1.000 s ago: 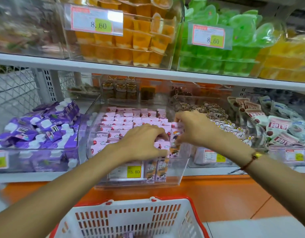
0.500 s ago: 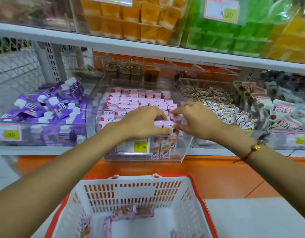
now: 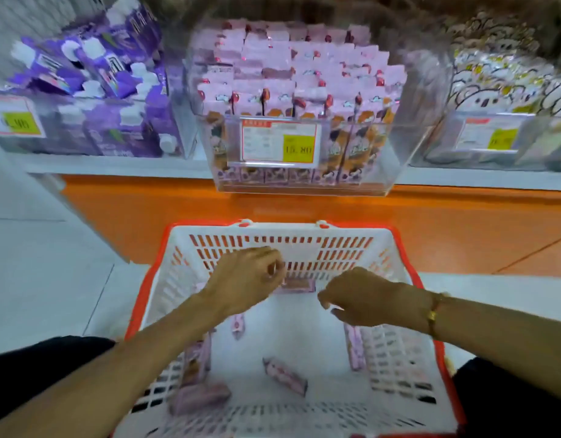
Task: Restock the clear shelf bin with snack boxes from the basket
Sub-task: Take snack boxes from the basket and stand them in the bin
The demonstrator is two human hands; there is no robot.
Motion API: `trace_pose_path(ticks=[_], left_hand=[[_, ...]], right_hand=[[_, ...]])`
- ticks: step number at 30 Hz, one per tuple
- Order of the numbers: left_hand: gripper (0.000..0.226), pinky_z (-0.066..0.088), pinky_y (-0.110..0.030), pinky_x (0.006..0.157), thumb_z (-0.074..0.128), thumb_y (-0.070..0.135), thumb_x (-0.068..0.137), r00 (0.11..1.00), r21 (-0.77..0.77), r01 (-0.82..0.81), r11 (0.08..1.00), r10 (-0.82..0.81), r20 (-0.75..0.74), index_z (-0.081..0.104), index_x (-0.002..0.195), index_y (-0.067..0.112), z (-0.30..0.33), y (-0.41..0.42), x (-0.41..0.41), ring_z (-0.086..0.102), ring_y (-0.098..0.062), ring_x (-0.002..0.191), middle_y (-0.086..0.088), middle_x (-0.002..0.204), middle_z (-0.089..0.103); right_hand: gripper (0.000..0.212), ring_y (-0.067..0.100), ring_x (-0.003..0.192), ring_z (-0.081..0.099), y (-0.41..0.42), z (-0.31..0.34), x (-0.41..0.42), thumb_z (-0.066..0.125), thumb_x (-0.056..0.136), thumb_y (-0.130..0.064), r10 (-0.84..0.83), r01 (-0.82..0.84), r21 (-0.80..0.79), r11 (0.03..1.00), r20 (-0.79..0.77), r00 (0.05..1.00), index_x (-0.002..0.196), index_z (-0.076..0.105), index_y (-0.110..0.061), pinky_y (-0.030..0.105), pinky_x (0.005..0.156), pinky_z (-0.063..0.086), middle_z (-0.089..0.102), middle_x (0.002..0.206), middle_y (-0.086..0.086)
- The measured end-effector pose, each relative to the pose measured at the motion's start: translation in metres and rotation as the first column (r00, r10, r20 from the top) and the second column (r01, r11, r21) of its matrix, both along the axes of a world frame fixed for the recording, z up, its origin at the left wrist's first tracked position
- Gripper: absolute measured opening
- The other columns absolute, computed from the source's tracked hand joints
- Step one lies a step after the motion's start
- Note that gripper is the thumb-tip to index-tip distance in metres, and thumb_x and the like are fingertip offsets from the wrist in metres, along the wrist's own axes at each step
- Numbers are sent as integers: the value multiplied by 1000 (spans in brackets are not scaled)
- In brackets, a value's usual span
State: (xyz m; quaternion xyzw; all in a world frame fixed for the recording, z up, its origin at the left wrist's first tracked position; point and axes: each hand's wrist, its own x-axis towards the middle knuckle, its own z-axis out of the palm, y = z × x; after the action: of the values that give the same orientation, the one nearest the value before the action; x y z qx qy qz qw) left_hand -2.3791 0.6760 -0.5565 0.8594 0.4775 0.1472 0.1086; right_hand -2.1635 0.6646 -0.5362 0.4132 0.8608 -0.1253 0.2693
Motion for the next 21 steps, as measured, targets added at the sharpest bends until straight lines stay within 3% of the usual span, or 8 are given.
trace_pose_path(ticks=[1,3,5,7,11,14,19,21], left_hand=[[19,47,-24,67,49,31,93,989,-155,-151,976,151,-10,64,92,20,-31,-4,-7,65,-18,84,4,94,69],[17,49,-32,78,49,22,92,910,-430,-370,823,414,10,63,99,16,-81,-16,-21,63,-25,92,-4,99,68],[19,49,-32,80,52,15,90,791,-594,-485,642,611,14,63,106,11,-115,-30,-29,63,-29,95,-9,103,67],[23,49,-34,82,54,10,89,681,-667,-525,528,731,41,59,111,7,-136,-41,-29,62,-31,96,-12,108,64],[46,37,-46,100,51,13,93,673,-565,-577,590,735,81,42,136,1,-163,-49,-15,48,-34,123,-16,136,48],[57,27,-40,102,56,18,90,627,-502,-669,549,779,15,35,141,7,-172,-41,-3,35,-29,133,-12,146,37],[51,37,-42,93,54,18,89,678,-580,-657,482,714,-174,35,135,7,-186,-28,-13,46,-37,118,-18,131,43],[47,50,-32,78,55,7,87,636,-739,-574,351,760,-133,39,132,5,-182,-19,-20,58,-31,96,-14,114,54]], right_hand=[[31,29,117,53,2,-25,-5,46,96,-22,-17,19,-70,997,22,1000,125,54,-17,36,96,39,58,127,9],[30,30,117,52,1,-72,-18,49,96,-24,-105,105,-187,977,12,994,125,53,-16,37,96,38,55,129,10],[35,28,119,51,-9,-111,-31,55,94,-32,-233,213,-292,932,-34,972,126,53,-17,35,97,37,54,130,9],[45,26,119,52,-24,-143,-43,62,89,-39,-351,305,-369,878,-64,934,126,50,-17,34,95,38,55,128,8],[66,32,115,55,-56,-184,-60,69,82,-38,-333,298,-371,879,-33,942,132,39,-7,40,93,42,53,130,14],[49,36,111,56,-73,-201,-66,55,91,-20,-239,215,-285,934,-52,970,133,36,-5,41,87,43,52,129,16],[42,32,108,57,-62,-200,-43,42,93,-11,-315,305,-135,943,-59,947,134,35,-9,38,80,43,53,125,12],[48,31,108,58,-47,-189,-27,42,93,-12,-474,466,-143,873,-23,880,139,29,-6,36,79,44,55,126,13]])
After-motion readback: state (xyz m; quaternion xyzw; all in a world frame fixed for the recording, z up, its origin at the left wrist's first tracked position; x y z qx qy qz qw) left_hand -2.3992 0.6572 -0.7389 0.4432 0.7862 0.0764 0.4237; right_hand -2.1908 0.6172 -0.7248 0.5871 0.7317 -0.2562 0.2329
